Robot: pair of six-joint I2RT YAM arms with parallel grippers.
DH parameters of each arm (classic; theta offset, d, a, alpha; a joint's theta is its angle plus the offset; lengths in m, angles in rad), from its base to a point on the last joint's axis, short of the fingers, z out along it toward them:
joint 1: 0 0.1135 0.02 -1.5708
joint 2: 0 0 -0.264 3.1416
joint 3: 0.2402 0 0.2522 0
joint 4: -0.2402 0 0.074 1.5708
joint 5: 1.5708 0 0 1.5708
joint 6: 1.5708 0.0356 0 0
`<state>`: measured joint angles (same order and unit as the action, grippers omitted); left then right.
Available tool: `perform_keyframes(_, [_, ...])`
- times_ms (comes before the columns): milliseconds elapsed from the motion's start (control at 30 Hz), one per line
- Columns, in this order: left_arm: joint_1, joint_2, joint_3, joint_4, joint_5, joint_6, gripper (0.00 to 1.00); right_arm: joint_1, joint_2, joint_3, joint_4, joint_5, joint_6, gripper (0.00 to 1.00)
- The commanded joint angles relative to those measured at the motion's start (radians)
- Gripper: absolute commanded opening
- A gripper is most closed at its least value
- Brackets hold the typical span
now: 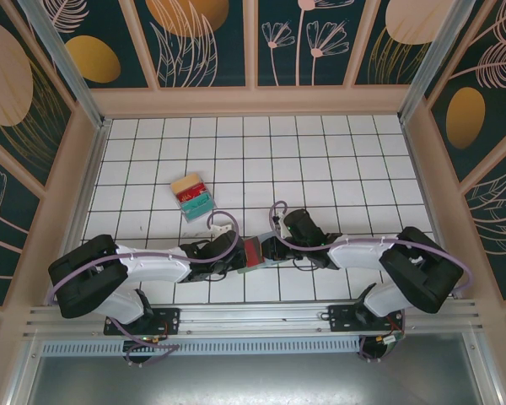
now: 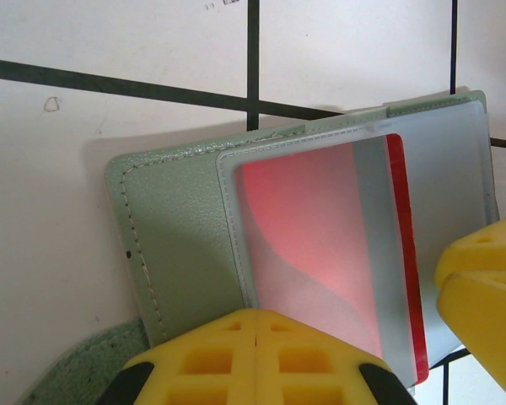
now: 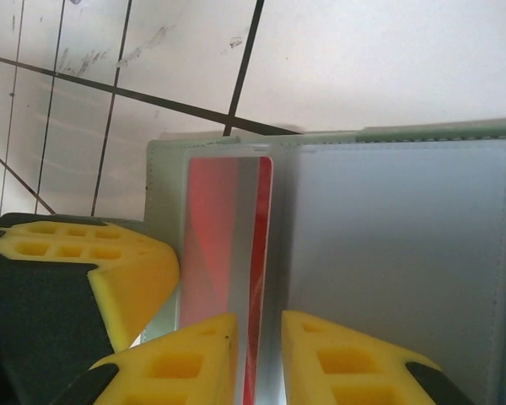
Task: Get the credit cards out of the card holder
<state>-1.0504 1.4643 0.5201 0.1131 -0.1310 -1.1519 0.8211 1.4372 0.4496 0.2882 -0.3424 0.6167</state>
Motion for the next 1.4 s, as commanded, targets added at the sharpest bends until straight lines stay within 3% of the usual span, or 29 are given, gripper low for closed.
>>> perform_keyframes(0, [-0.005,0.010,-0.002,0.007,0.015,0.012,0.03,0.007,0.022,0.017,0.030,-0.018,0.011,0.21])
perform_keyframes(500, [-0.005,0.010,-0.007,0.013,0.019,0.012,0.03,0.007,0.053,0.017,0.065,-0.061,0.012,0.17])
perform_keyframes(633, [-0.005,0.011,-0.007,0.011,0.019,0.009,0.03,0.007,0.048,0.012,0.065,-0.050,0.012,0.00])
perform_keyframes(1367, [-0.005,-0.005,-0.039,-0.027,0.004,0.005,0.00,-0.079,-0.055,-0.061,-0.006,-0.005,0.014,0.00])
